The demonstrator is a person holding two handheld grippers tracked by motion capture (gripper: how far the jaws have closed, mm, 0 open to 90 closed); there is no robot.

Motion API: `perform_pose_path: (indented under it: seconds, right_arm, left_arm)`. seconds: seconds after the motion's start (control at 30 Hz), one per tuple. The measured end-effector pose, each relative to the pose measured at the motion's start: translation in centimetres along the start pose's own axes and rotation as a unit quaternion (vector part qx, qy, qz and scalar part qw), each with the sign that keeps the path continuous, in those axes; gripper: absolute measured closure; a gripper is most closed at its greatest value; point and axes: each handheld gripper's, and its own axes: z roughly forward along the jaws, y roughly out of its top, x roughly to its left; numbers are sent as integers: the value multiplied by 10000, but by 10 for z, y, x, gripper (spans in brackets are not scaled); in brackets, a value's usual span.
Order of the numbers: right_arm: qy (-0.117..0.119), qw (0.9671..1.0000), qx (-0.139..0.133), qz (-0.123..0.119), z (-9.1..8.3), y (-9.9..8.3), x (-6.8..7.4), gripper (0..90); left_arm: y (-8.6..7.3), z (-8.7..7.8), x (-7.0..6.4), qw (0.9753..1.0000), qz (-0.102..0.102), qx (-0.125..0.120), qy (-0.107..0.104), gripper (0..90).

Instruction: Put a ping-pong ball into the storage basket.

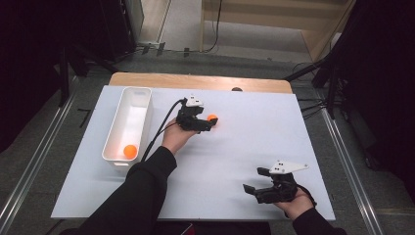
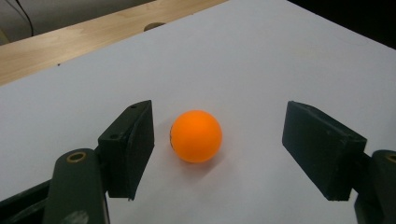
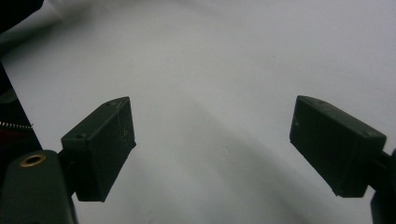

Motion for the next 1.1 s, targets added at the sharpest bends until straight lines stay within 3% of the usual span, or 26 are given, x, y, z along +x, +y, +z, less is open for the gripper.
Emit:
perform_pose_path:
  seconds: [0.23, 0.5, 0.67, 0.77, 1.1]
  right_arm:
    - [7, 10000, 0, 2, 0, 0, 0, 125]
    - [3, 10000, -4, 18, 0, 0, 0, 125]
    - [8, 10000, -15, 22, 0, 0, 0, 125]
    - [5, 10000, -22, 23, 0, 0, 0, 125]
    - [8, 10000, -39, 2, 0, 0, 0, 125]
  left_arm:
    - [2, 7, 2, 10000, 41, 1, 64, 256]
    - [6, 12, 8, 10000, -61, 38, 51, 256]
    - [8, 18, 7, 9999, 102, 95, 97, 255]
    - [8, 21, 8, 9999, 65, 8, 108, 256]
    - [13, 29, 10, 9996, 96, 188, 171, 256]
